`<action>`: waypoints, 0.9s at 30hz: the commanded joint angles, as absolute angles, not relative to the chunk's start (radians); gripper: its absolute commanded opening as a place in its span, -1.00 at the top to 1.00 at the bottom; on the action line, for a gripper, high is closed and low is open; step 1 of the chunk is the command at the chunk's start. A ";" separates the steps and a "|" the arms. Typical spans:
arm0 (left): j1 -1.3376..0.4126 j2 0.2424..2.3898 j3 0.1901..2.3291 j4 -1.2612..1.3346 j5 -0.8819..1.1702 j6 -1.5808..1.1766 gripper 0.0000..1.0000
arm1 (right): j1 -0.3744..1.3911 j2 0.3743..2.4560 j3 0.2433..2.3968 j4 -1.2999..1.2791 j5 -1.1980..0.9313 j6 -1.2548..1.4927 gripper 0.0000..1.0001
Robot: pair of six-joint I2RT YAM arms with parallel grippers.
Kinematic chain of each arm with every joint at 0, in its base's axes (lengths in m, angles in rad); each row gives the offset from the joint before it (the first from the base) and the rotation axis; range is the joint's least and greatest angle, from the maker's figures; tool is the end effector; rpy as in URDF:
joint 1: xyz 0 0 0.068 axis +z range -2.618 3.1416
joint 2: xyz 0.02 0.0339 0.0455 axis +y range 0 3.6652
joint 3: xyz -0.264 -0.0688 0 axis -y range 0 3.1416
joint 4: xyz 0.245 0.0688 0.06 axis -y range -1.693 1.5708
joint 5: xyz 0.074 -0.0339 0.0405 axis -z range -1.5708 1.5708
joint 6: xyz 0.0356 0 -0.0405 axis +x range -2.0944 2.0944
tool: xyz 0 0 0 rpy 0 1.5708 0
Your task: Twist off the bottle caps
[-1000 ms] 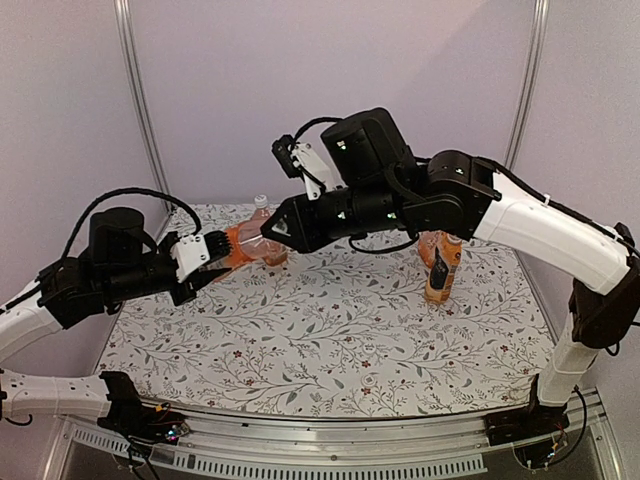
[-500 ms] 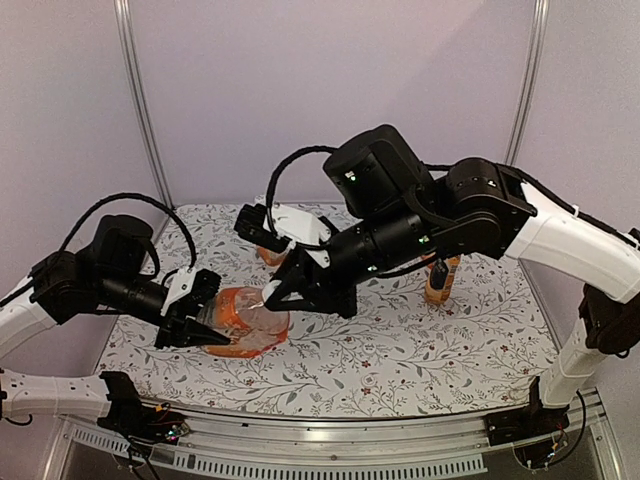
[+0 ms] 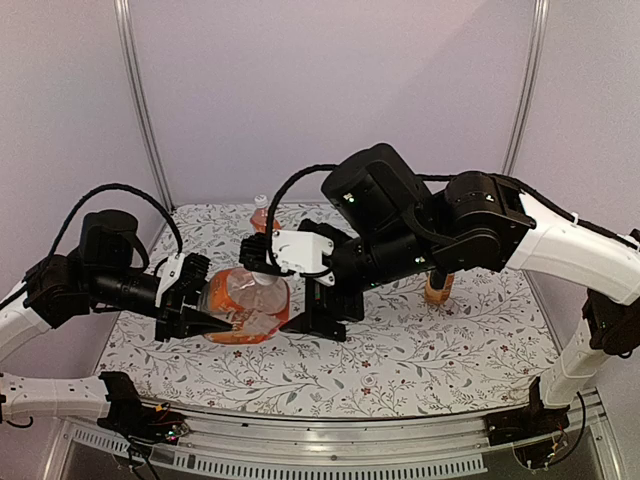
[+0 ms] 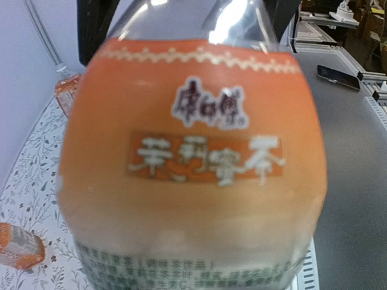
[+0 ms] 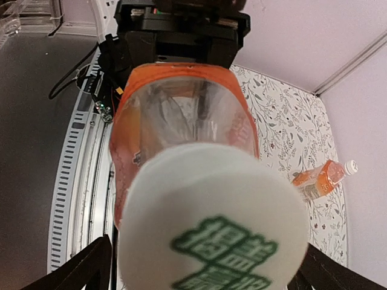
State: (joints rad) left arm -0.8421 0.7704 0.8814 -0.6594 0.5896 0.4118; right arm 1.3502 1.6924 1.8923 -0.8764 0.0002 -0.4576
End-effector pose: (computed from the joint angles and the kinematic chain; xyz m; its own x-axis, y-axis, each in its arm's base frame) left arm 0.0890 -0.1294 0.3301 0.0565 0.4363 -0.8980 0.9967 0.0271 0.0759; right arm 0.0800 0.3568 0.4144 0.3082 -0.6448 -0.6995 -0.9359 -0.0735 -0.3446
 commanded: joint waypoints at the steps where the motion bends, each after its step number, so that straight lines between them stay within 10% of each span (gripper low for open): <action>1: -0.853 0.768 0.844 -0.494 0.344 0.371 0.72 | 1.347 1.618 1.852 -0.766 0.184 -0.236 -0.97; 10: -0.859 0.781 0.797 -0.335 -0.028 0.509 0.67 | 1.228 1.624 1.873 -0.721 0.256 0.437 -0.87; 27: -0.872 0.798 0.758 -0.247 -0.192 0.730 0.69 | 1.208 1.740 1.962 -0.683 0.138 0.523 -0.52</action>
State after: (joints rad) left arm -0.8532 0.7998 0.7692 -0.2790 -0.1741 0.7044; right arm 1.2160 1.6981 1.9266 -0.6998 0.1795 0.5034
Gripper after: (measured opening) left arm 0.333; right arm 0.792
